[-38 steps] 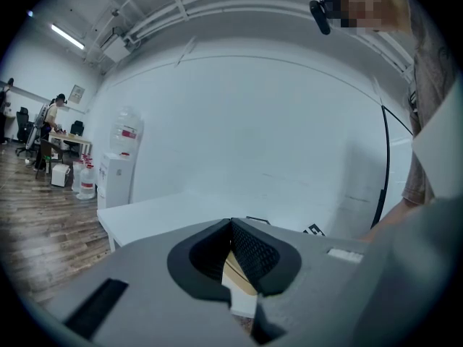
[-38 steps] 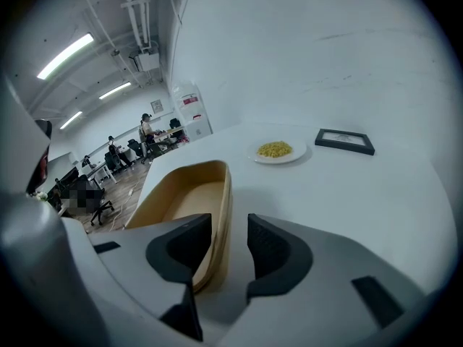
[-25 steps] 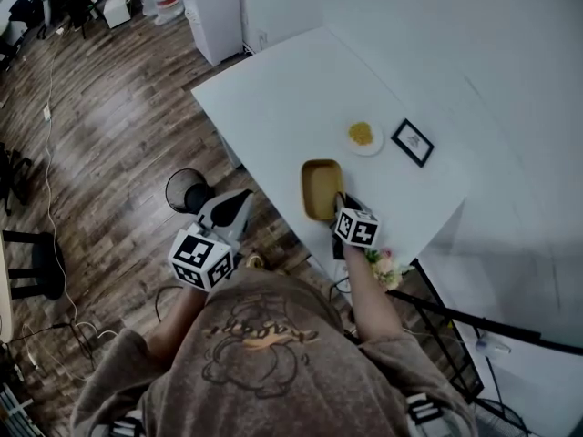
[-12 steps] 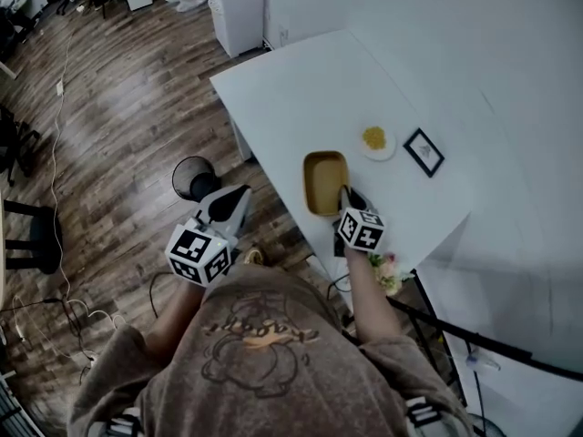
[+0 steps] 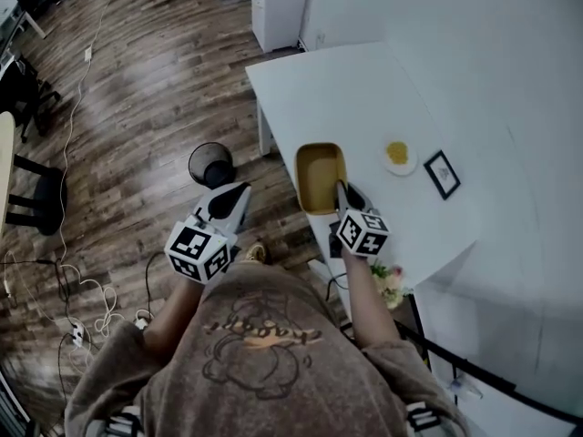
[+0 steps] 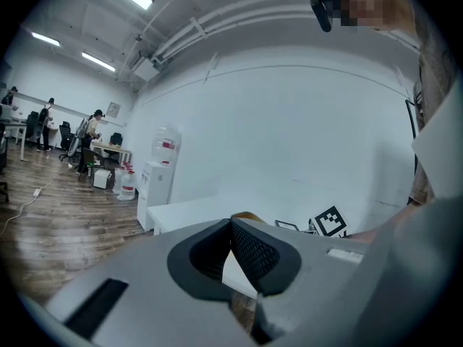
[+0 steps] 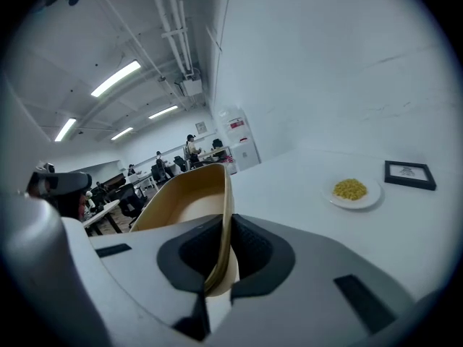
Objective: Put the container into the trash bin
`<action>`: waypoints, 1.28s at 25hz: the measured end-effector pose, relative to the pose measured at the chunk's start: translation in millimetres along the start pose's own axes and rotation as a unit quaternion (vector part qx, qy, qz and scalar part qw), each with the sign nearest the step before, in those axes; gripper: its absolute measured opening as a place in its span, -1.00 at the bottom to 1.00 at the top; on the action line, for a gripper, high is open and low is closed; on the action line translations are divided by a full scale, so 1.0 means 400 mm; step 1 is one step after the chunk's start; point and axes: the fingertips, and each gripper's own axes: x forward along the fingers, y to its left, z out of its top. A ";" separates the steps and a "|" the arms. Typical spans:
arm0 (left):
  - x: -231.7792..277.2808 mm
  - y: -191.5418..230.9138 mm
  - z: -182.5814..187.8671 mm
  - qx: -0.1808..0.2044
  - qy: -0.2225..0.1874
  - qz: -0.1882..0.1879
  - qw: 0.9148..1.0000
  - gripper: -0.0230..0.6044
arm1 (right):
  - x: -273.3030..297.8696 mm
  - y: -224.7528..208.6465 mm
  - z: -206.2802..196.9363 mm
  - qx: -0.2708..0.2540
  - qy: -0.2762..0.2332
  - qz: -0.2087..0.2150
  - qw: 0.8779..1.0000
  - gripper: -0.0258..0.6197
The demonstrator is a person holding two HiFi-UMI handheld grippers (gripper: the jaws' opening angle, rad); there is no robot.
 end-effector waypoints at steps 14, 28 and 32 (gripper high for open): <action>-0.201 0.084 -0.077 -0.028 -0.019 0.111 0.993 -0.92 | 0.051 0.281 -0.058 -0.033 0.032 0.133 0.990 -0.84; -0.345 0.105 -0.183 -0.043 -0.052 0.202 0.977 -0.92 | 0.061 0.402 -0.222 -0.055 0.070 0.209 0.974 -0.84; -0.367 0.132 -0.184 -0.048 -0.058 0.215 0.974 -0.92 | 0.081 0.434 -0.221 -0.060 0.077 0.218 0.971 -0.84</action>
